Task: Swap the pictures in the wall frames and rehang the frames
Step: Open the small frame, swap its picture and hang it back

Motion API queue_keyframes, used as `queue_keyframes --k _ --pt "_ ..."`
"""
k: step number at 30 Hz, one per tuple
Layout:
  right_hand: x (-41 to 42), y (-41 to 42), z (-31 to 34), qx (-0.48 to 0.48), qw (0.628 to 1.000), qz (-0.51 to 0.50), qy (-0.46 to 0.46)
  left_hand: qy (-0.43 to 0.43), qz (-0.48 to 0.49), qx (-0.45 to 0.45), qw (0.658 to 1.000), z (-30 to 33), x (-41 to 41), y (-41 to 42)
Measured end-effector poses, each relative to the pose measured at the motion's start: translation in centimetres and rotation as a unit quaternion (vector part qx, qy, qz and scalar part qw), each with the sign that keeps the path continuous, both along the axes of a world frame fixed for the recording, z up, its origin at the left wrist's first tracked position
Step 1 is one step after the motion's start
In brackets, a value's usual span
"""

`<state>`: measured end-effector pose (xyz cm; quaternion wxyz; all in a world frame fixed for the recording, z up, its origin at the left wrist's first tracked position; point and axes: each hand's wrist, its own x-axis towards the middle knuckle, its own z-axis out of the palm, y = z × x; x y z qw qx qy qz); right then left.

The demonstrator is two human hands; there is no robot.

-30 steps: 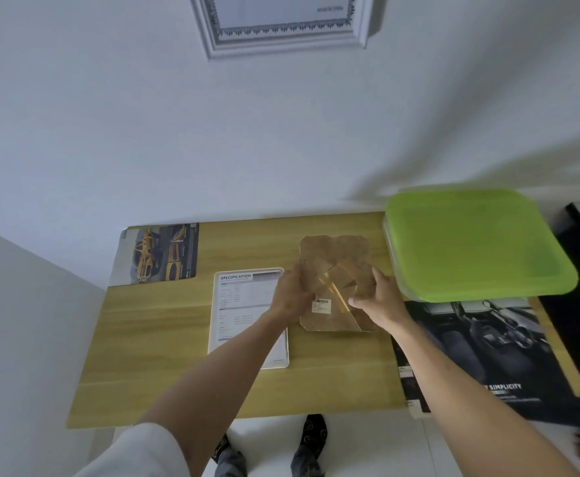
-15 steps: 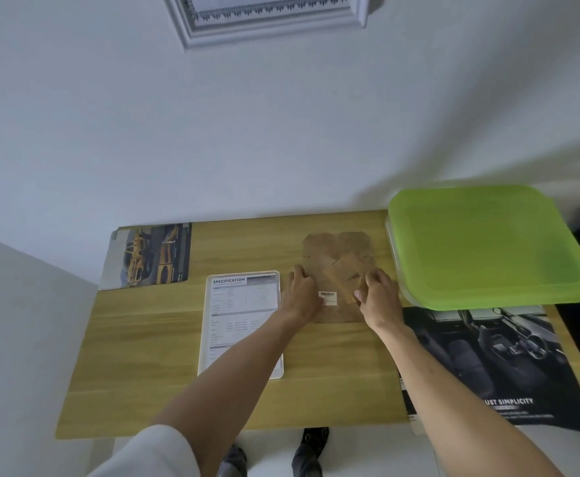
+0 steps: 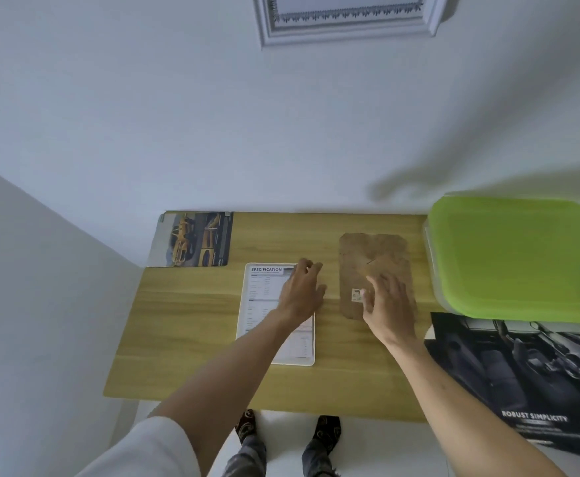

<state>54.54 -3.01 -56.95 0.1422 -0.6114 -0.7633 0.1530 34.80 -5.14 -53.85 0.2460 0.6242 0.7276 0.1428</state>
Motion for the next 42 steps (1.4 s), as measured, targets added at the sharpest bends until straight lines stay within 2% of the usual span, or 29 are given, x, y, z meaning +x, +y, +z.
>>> queue_keyframes --k 8,11,15,18,21,24,28,33,37,42 --pt "-7.5 -4.8 0.9 -0.033 0.996 0.076 0.021 0.109 0.062 -0.033 0.992 -0.2 -8.9 -6.7" --pt "-9.3 -7.1 0.8 -0.047 0.996 0.072 -0.012 0.130 0.059 -0.046 0.989 -1.1 -10.5 -8.9" --pt "-11.3 -9.0 1.1 -0.082 0.995 0.016 -0.055 0.104 0.060 -0.069 0.990 -1.8 -10.8 -10.6" --pt "-12.7 -9.9 1.1 -0.111 0.992 -0.019 -0.061 0.026 0.112 -0.089 0.989 -1.8 -10.5 -10.9" --pt "-13.7 -10.0 0.9 -0.164 0.981 -0.102 0.020 -0.106 0.219 -0.103 0.964 -1.8 -9.9 -10.6" --pt "-14.5 -9.6 1.0 -0.205 0.946 -0.205 0.145 -0.182 0.300 -0.116 0.929 -2.2 -9.9 -10.2" --pt "-14.8 -9.1 1.6 -0.222 0.902 -0.283 0.239 -0.213 0.316 -0.127 0.916 -1.9 -10.5 -10.0" --pt "-14.6 -9.1 1.8 -0.207 0.887 -0.316 0.266 -0.227 0.312 -0.126 0.914 -1.1 -11.3 -9.9" --pt "-14.7 -9.5 2.3 -0.214 0.870 -0.319 0.310 -0.233 0.309 -0.119 0.915 -0.7 -11.6 -10.0" --pt "-14.1 -9.5 2.9 -0.250 0.825 -0.300 0.409 -0.246 0.293 -0.089 0.920 0.0 -12.1 -10.2"
